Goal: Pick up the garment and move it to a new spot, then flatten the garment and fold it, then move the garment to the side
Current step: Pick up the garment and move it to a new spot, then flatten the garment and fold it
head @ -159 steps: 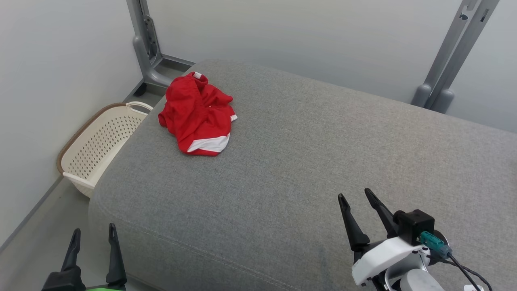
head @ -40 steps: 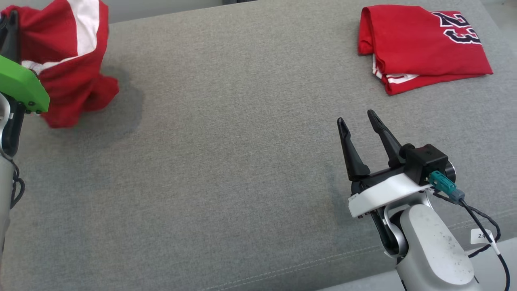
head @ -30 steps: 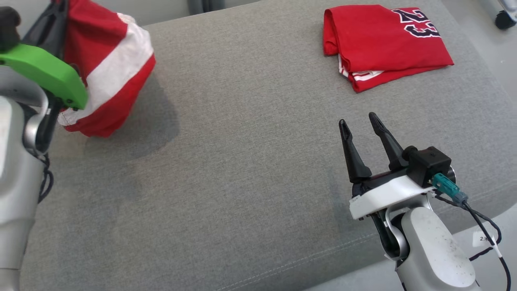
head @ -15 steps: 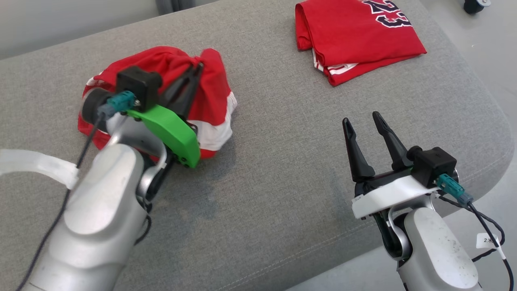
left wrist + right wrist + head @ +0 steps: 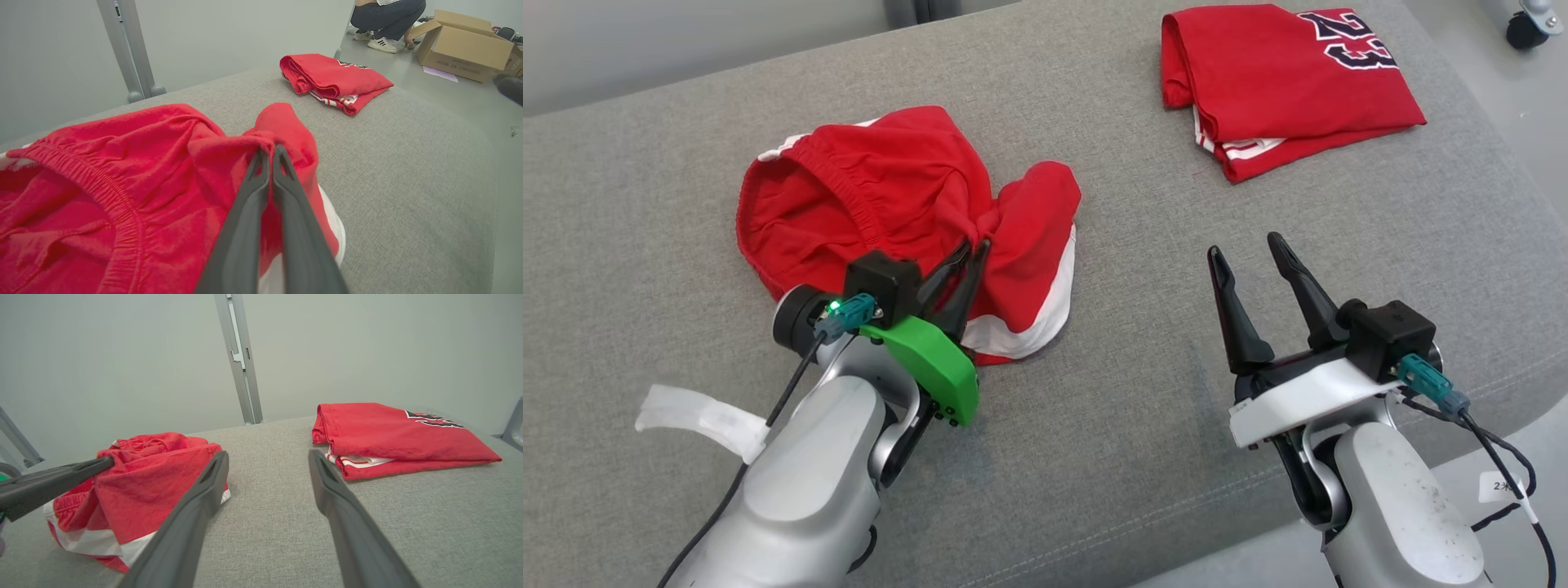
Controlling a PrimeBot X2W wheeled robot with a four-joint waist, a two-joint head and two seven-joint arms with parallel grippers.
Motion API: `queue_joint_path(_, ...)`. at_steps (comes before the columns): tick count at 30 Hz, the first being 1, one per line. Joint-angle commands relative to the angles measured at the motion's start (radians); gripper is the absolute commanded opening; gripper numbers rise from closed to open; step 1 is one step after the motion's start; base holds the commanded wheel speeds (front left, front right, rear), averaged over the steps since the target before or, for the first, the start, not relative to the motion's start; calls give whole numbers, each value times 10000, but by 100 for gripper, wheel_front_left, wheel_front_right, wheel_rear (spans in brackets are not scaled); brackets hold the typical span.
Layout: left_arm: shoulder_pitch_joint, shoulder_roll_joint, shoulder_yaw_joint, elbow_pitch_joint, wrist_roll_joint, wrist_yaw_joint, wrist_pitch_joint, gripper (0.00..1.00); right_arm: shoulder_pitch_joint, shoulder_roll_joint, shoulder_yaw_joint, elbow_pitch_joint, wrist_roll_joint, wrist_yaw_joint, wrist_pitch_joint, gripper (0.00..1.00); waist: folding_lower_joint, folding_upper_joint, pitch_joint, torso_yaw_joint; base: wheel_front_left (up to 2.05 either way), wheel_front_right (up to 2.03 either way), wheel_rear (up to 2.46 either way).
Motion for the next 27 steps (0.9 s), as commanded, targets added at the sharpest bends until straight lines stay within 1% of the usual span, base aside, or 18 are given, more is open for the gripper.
queue_joint_path(1, -6, -52, -23, 130, 37, -37, -138, 100, 2, -26, -21, 30, -38, -2, -34, 100, 0, -1, -75, 100, 0, 0, 0)
queue_joint_path(7, -110, -238, -11, 614, -9, -34, -725, 100, 177, -27, -123, 96, -123, -2, -34, 100, 0, -1, -286, 390, 0, 0, 0)
queue_joint_path(11, 201, -272, 107, 606, 48, 101, -933, 100, 270, -27, -168, 106, -137, -2, -34, 100, 0, -1, -485, 596, 0, 0, 0)
queue_joint_path(15, 498, -182, 254, 372, 69, 267, -1025, 100, 406, -27, -185, 75, -85, -2, -35, 100, 0, -1, -637, 778, 0, 0, 0)
queue_joint_path(19, 836, 92, 406, 308, 122, 401, -1066, 100, 423, -26, -164, 50, -43, -2, -35, 100, 0, -1, -694, 887, 0, 0, 0)
queue_joint_path(21, 865, 319, 306, 408, 344, 467, -1072, 100, 429, -27, -144, 47, -22, -2, -35, 100, 0, -1, -688, 904, 0, 0, 0)
queue_joint_path(27, 682, 875, 308, 691, 544, 409, -1068, 100, 357, -26, -129, 24, 16, -2, -35, 100, 0, -1, -562, 852, 0, 0, 0)
